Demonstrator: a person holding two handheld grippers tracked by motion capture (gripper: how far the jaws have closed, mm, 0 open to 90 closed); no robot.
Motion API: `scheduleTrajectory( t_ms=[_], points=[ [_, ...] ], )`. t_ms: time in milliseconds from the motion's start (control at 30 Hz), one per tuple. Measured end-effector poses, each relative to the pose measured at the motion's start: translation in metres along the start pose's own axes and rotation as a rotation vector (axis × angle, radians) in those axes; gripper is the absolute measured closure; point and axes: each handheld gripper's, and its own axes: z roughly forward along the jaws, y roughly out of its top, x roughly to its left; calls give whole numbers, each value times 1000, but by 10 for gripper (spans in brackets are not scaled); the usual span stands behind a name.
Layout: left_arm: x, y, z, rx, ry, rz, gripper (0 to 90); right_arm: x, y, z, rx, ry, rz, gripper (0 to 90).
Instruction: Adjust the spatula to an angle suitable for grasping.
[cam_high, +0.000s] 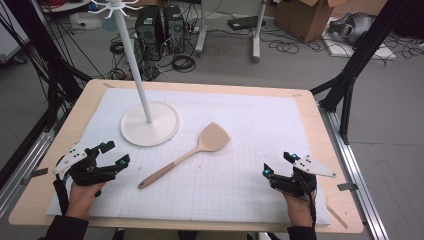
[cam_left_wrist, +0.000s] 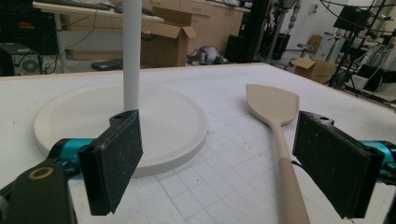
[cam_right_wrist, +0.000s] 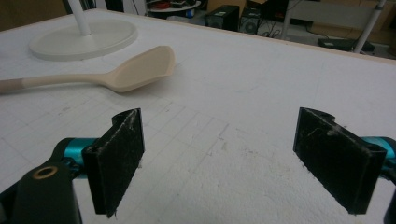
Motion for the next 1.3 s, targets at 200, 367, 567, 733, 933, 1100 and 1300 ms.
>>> scheduleTrajectory(
  t_ms=[200, 367, 567, 733, 933, 1100, 1300],
  points=[
    [-1, 1, 2, 3, -2, -9, 163, 0, 1, 0, -6, -1, -6, 151],
    [-2, 5, 6, 15, -26, -13, 162, 1, 2, 0, -1, 1, -1, 151],
    [-5, 10, 12, 10, -32, -3, 159, -2, 7, -1, -6, 6, 1, 151],
    [-9, 13, 20, 37, -55, 11, 159, 0, 9, 1, -1, 18, -11, 152],
    [-14, 19, 28, 75, -87, 29, 167, 1, 7, 1, 4, 17, -14, 153],
    [-21, 31, 46, 124, -133, 44, 173, 2, 9, -2, 4, 17, -22, 153],
    [-30, 39, 62, 145, -172, 64, 177, 2, 11, -4, 5, 19, -23, 153]
  ],
)
